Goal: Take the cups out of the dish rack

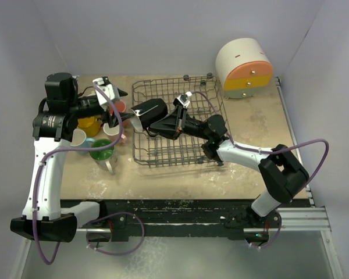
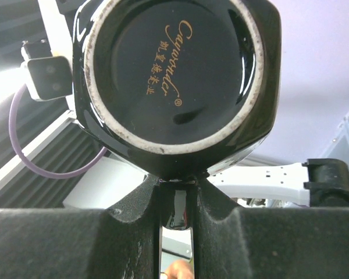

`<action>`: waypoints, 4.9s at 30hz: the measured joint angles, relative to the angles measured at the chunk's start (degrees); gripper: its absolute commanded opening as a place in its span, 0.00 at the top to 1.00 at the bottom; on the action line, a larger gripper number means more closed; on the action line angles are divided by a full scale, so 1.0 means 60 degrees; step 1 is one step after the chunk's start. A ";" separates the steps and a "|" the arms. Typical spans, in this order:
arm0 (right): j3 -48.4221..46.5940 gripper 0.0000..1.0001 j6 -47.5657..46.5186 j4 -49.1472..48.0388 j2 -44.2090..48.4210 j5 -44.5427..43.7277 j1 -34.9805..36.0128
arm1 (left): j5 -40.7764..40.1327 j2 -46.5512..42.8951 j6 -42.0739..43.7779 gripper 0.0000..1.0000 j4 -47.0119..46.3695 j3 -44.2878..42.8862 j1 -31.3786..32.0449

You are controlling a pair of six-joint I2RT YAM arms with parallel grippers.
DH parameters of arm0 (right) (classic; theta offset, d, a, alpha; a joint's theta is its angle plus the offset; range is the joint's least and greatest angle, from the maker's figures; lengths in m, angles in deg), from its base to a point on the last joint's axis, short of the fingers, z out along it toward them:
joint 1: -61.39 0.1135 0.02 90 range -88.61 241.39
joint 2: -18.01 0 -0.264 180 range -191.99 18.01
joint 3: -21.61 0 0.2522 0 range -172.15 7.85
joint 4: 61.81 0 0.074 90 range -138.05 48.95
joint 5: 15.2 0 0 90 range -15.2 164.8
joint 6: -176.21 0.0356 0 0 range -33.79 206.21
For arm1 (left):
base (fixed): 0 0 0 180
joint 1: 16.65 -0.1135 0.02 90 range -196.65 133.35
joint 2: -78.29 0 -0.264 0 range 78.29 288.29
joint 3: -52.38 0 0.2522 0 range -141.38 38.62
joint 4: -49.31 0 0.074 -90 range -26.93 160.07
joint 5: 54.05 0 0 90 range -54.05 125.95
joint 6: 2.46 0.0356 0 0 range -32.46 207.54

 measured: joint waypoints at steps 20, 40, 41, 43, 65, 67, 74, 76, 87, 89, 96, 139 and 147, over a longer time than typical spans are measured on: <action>-0.1384 1.00 0.0947 -0.1038 -0.1100 -0.1453 0.1315 | -0.0098 -0.0426 -0.0907 0.96 -0.1075 0.0310 -0.0011; 0.0357 0.30 -0.1432 0.2040 0.0634 -0.0608 -0.2073 | -0.1923 0.1235 0.3464 1.00 0.4229 -0.0342 0.0550; 0.0390 0.30 -0.1716 0.2404 0.0732 -0.0583 -0.2390 | -0.2204 0.1282 0.3840 1.00 0.4597 -0.0189 0.0630; 0.0390 0.29 -0.2262 0.3045 0.0863 -0.0517 -0.2769 | -0.2707 0.1290 0.4364 1.00 0.5089 0.0120 0.0761; -0.1617 0.26 -0.8098 1.0386 0.2412 -0.1625 -0.3246 | -0.6043 0.1832 0.4874 1.00 0.4612 0.3147 0.3945; -0.1621 0.26 -0.8404 1.0786 0.2645 -0.1840 -0.3246 | -0.6211 0.1956 0.4798 1.00 0.4364 0.3450 0.4149; -0.1621 0.25 -0.9125 1.2142 0.3228 -0.2550 -0.3253 | -0.6521 0.2371 0.4626 1.00 0.3865 0.3843 0.4532; -0.1621 0.25 -0.9260 1.2418 0.3413 -0.2725 -0.3253 | -0.6586 0.2514 0.4546 1.00 0.3697 0.3850 0.4688; -0.1621 0.25 -0.9555 1.3223 0.4040 -0.3191 -0.3319 | -0.7286 0.3064 0.3971 1.00 0.2932 0.4393 0.5475; -0.1621 0.24 -0.9588 1.3340 0.4047 -0.3224 -0.3326 | -0.7377 0.3064 0.3803 0.86 0.2881 0.4393 0.5559; -0.1621 0.15 -0.9766 1.3657 0.4109 -0.3435 -0.3340 | -0.7639 0.3002 0.3246 0.28 0.3144 0.4422 0.5686; 0.2710 0.00 -1.5864 1.2990 0.7861 -1.2320 -0.3381 | -0.9763 -0.1756 -0.4907 0.01 -0.5621 0.8375 0.0685; 0.4146 0.00 -1.5937 1.1395 0.9785 -1.3457 -0.3381 | -1.0047 -0.6022 -0.5683 0.01 -0.7566 1.1923 0.0667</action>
